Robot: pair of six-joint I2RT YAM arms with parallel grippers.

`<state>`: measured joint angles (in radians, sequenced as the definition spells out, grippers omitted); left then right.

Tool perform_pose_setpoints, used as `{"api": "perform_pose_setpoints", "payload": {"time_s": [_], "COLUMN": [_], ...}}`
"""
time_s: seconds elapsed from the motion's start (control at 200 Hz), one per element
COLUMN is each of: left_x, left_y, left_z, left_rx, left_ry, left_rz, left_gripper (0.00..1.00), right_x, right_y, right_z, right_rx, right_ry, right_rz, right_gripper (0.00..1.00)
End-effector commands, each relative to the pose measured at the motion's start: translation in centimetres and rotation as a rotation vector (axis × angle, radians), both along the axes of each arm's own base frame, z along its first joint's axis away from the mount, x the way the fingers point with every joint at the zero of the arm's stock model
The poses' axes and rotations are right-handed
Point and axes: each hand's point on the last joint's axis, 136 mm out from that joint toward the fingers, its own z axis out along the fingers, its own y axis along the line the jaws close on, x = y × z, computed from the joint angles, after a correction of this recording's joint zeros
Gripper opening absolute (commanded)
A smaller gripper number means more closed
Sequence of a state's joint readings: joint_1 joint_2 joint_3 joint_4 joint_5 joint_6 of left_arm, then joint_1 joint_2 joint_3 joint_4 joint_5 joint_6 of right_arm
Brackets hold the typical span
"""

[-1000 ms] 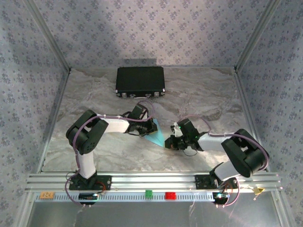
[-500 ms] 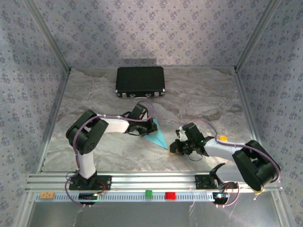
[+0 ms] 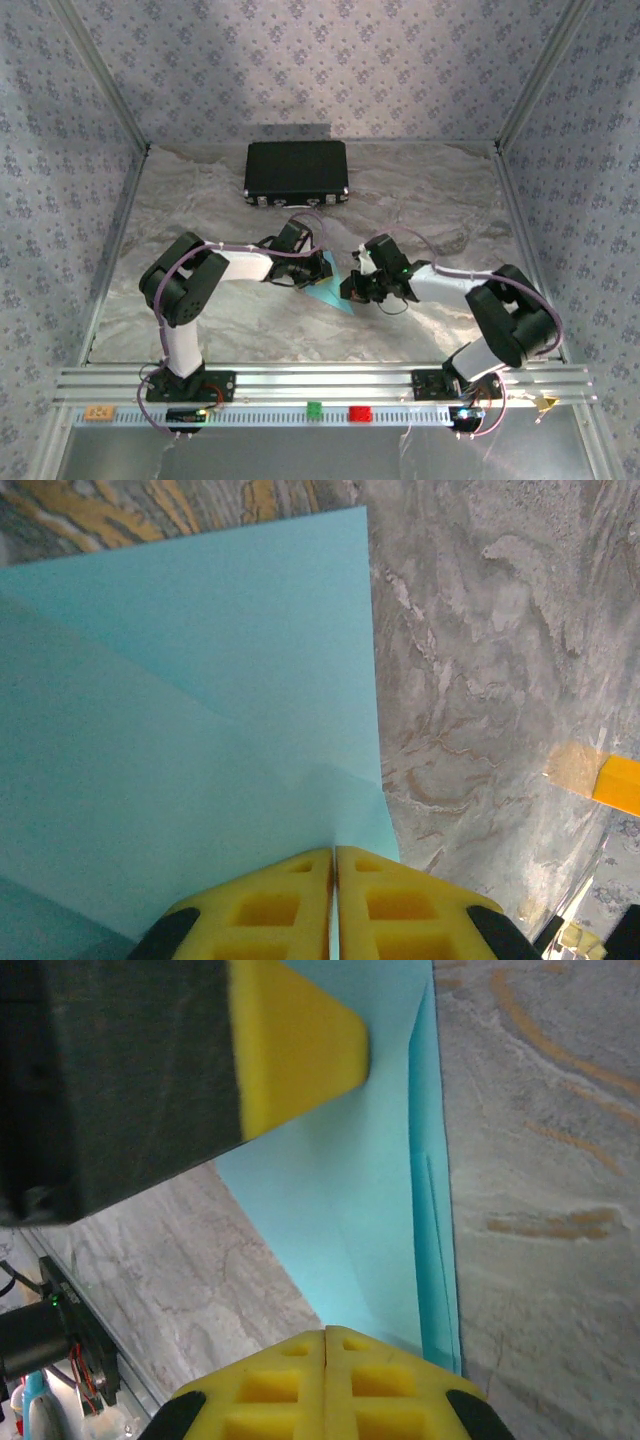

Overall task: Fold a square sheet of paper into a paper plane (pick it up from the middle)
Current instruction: Fourth fold the wing at the center of the table.

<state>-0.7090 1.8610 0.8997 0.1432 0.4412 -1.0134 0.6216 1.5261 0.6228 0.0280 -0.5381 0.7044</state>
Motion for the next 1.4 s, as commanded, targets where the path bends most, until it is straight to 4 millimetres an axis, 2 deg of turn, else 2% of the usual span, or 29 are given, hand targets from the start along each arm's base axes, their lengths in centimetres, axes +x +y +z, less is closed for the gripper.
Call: {"api": "perform_pose_setpoints", "payload": {"time_s": [0.0,0.145,0.24,0.41,0.54,0.66,0.79,0.86,0.954,1.169,1.394], "left_x": [-1.0,-1.0,-1.0,-1.0,-0.7,0.2,1.5,1.6,1.2,-0.7,-1.8], "left_y": [2.4,2.4,2.4,2.3,2.2,1.7,0.7,0.4,0.4,-0.1,-0.5], "left_z": [-3.5,-3.6,-3.5,-3.4,-3.0,-1.5,1.8,3.3,4.0,2.9,-0.2], "left_rx": [0.121,0.122,0.122,0.116,0.111,0.086,0.039,0.02,0.015,0.006,0.028], "left_ry": [0.054,0.056,0.054,0.05,0.039,0.005,-0.061,-0.084,-0.085,-0.041,0.021], "left_rz": [0.021,0.019,0.021,0.018,0.013,-0.002,-0.018,-0.022,-0.014,-0.012,-0.009], "left_gripper": [0.1,0.1,0.1,0.1,0.11,0.12,0.16,0.17,0.15,0.1,0.07], "right_x": [1.4,2.0,2.2,1.0,-0.2,-0.8,-1.1,-1.0,-1.0,-1.2,-1.2], "right_y": [1.4,2.1,1.7,0.1,-1.1,-1.5,-1.9,-1.9,-1.8,-1.9,-2.0], "right_z": [0.7,0.5,-0.6,-3.7,-4.9,-5.4,-5.9,-5.9,-6.0,-6.3,-6.5], "right_rx": [0.024,0.015,-0.027,-0.098,-0.097,-0.069,-0.07,-0.065,-0.053,-0.042,-0.048], "right_ry": [-0.023,-0.021,-0.006,0.062,0.09,0.121,0.146,0.15,0.164,0.178,0.183], "right_rz": [-0.008,-0.007,-0.02,-0.04,-0.068,-0.089,-0.111,-0.123,-0.132,-0.148,-0.155], "right_gripper": [0.03,0.03,0.03,0.02,0.02,0.01,0.0,0.0,0.0,0.0,0.0]}}
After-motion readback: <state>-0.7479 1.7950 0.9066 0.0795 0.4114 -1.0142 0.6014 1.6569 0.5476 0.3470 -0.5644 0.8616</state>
